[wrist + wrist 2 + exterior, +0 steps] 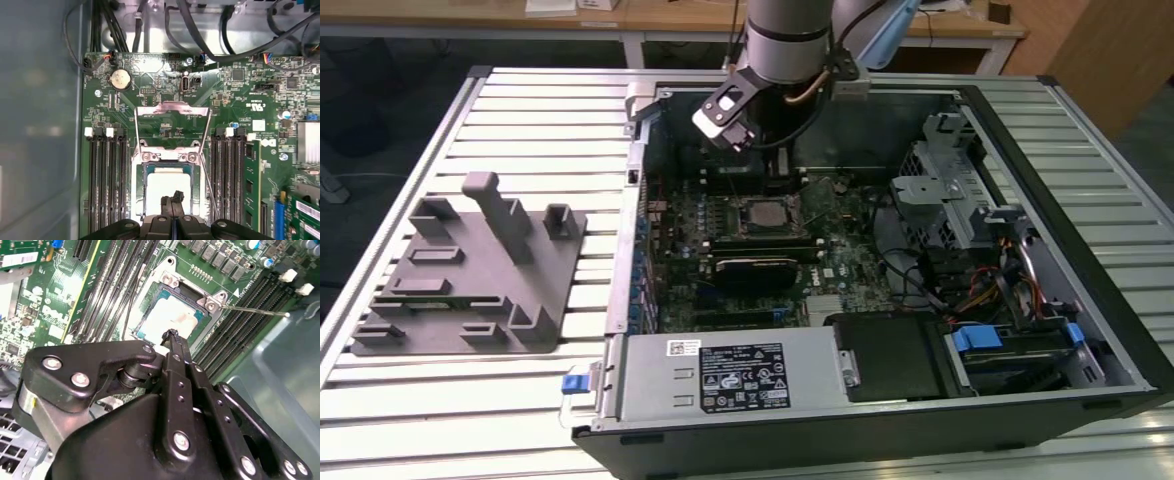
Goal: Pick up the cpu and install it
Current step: 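Place the cpu into insertion slot, then close the cpu cover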
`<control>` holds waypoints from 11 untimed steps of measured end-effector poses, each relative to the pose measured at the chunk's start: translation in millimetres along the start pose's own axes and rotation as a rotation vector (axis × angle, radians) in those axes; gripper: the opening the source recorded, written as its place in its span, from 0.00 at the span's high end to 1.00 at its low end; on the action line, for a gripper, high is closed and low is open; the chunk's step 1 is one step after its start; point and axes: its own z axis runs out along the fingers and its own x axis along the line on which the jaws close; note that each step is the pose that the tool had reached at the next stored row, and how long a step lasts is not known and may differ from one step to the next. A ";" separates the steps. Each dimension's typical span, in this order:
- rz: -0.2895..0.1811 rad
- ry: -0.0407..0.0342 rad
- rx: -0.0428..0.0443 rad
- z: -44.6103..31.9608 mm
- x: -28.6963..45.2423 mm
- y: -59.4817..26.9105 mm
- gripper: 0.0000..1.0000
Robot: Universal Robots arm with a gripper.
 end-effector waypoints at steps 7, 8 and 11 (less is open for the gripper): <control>0.000 0.0001 -0.0016 -5.0 0.0 0.1 0.89; 0.000 0.0001 -0.0016 -5.0 -0.1 0.1 0.89; 0.000 -0.0003 -0.0014 -6.0 -0.1 0.1 0.89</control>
